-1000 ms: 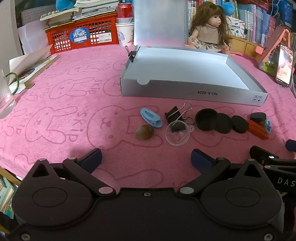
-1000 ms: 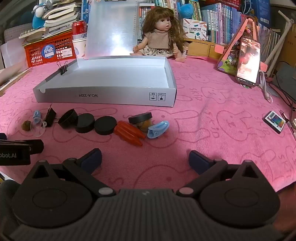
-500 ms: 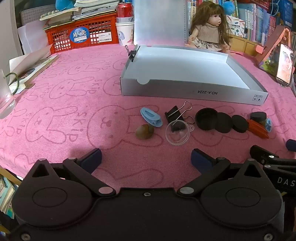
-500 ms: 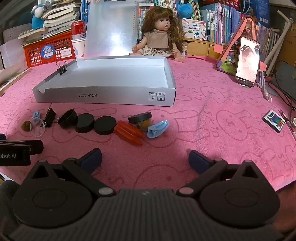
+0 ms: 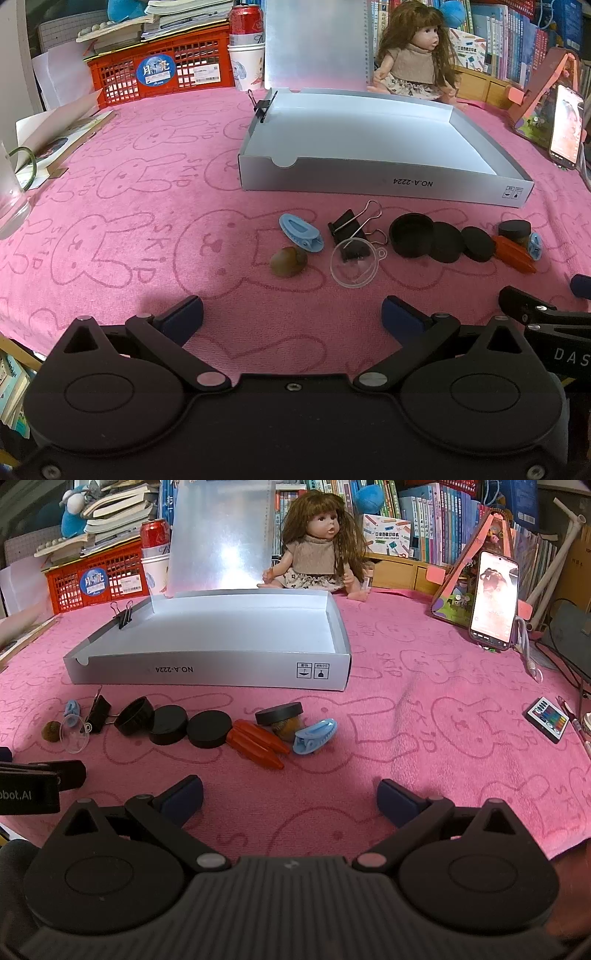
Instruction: Organize rigid objects
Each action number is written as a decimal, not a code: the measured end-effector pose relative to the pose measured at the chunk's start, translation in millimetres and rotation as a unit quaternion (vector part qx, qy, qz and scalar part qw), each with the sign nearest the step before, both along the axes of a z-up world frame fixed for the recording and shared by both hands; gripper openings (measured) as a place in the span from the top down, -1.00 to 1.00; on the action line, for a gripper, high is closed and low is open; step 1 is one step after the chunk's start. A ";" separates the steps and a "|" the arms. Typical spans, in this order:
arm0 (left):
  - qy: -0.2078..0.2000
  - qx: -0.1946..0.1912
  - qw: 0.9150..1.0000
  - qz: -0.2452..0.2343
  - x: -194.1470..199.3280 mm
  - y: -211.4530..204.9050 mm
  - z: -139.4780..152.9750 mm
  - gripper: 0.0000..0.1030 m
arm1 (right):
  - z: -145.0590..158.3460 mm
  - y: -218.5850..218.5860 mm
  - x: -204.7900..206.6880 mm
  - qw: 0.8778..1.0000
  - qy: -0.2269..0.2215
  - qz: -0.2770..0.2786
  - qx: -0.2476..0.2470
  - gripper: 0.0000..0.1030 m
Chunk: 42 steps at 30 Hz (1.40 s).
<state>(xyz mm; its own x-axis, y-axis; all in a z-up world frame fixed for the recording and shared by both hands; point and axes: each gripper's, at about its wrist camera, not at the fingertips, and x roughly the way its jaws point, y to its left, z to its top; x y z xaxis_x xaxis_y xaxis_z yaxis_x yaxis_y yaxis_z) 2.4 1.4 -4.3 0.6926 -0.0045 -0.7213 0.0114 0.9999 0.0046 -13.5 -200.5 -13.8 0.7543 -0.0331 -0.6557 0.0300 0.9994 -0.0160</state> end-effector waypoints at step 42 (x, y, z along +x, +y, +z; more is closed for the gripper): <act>0.003 0.002 1.000 -0.001 -1.9 -1.0 3.0 -1.00 | -0.9 0.5 -3.2 1.000 -0.010 -0.001 0.000 -1.00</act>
